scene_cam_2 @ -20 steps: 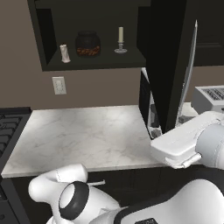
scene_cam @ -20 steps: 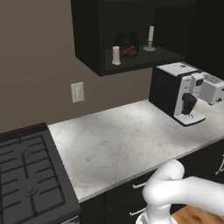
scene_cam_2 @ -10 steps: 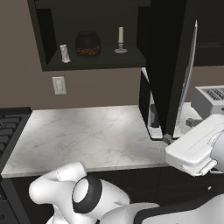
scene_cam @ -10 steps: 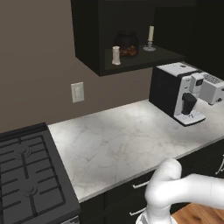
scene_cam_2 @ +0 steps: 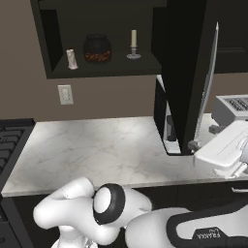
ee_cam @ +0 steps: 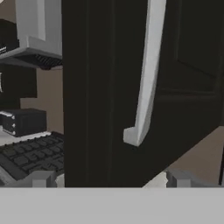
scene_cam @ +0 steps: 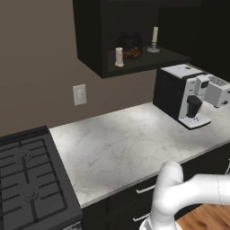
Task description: Pick the jar and candle from the dining table and place them in the open cabinet. Close the cabinet after placing the objects.
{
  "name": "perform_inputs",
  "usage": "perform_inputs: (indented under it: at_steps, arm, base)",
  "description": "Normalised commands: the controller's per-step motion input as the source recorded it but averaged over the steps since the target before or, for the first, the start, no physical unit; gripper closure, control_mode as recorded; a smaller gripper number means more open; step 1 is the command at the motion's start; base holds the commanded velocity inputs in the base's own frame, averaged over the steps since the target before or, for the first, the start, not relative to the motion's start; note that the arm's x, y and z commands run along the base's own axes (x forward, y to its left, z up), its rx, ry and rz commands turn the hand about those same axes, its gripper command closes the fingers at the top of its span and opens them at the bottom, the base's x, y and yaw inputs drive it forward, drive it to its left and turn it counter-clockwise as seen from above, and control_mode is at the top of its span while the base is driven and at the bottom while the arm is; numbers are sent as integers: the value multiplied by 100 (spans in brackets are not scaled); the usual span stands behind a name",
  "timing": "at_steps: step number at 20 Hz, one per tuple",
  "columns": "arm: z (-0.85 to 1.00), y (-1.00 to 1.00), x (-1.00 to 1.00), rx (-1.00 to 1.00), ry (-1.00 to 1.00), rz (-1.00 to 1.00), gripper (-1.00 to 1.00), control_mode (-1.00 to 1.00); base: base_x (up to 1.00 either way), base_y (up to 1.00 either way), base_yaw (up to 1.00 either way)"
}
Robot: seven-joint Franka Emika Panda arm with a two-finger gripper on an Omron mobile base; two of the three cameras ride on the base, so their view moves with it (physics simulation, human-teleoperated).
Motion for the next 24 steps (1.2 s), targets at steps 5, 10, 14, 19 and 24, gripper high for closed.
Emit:
perform_inputs:
  at_steps: [5,10,14,19,24]
  arm:
    - [-13,-38,19,0,6,3,-100,-100]
    - [0,-32,40,4,2,1,-100,-100]
    - [0,-31,36,12,4,2,-100,-100]
    - [0,-28,35,14,6,5,-100,-100]
    - [0,-11,7,15,1,14,-100,-100]
  base:
    - [0,0,0]
    - [0,0,0]
    - [0,0,0]
    - [0,0,0]
    - [0,0,0]
